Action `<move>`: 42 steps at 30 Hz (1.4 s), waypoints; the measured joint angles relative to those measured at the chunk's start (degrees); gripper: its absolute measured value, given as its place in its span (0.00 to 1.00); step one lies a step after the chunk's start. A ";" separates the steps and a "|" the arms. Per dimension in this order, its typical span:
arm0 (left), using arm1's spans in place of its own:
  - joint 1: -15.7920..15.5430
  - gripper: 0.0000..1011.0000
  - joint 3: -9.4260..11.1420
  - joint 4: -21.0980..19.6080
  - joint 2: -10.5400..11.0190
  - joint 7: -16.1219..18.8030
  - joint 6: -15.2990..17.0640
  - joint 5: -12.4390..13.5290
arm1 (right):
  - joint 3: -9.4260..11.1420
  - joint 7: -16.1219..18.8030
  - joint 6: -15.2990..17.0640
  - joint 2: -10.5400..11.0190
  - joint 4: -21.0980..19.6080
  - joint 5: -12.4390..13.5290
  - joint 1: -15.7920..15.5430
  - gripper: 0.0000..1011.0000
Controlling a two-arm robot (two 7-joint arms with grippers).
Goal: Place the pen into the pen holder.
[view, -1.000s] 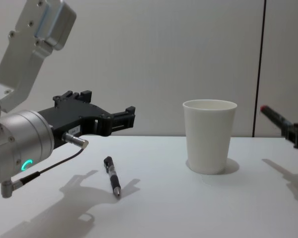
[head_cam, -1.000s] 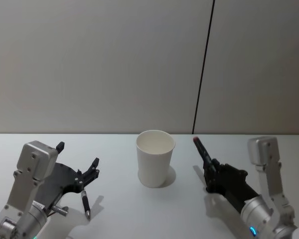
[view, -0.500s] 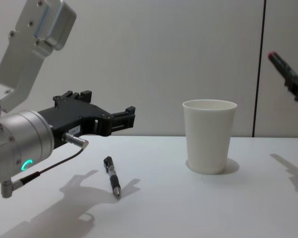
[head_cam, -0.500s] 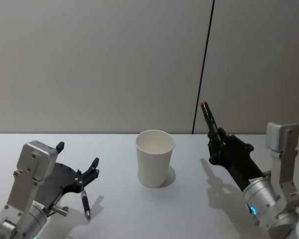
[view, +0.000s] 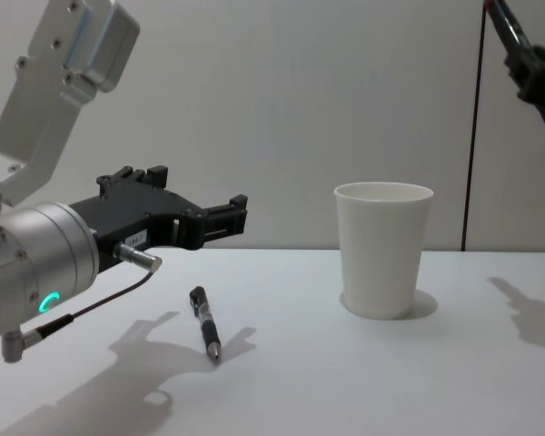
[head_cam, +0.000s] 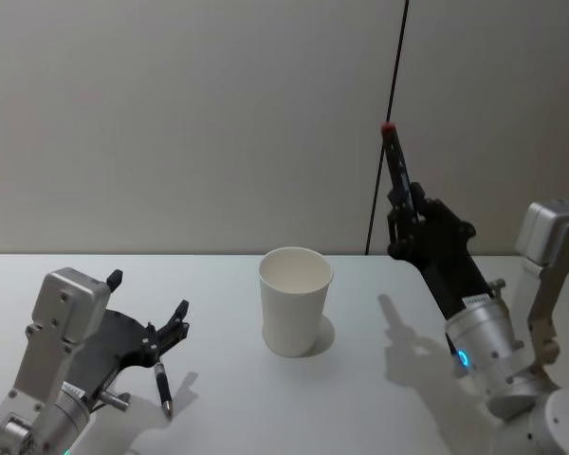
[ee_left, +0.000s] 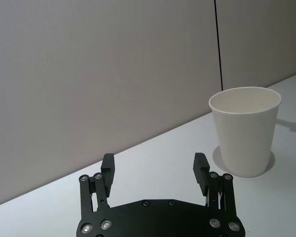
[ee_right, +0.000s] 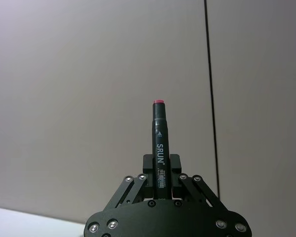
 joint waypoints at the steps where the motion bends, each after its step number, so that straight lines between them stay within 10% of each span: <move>1: 0.00 0.99 0.00 0.00 0.00 0.00 0.00 0.00 | -0.06 0.37 -0.49 -0.10 0.24 0.23 0.32 0.19; 16: 0.00 0.99 0.00 0.00 0.00 0.00 0.00 0.00 | -3.09 5.70 -6.50 -2.51 7.50 3.08 5.60 0.19; 42: 0.00 0.99 0.00 0.00 0.00 0.00 0.00 0.00 | -6.06 4.36 -12.86 -5.16 19.31 -3.05 10.93 0.19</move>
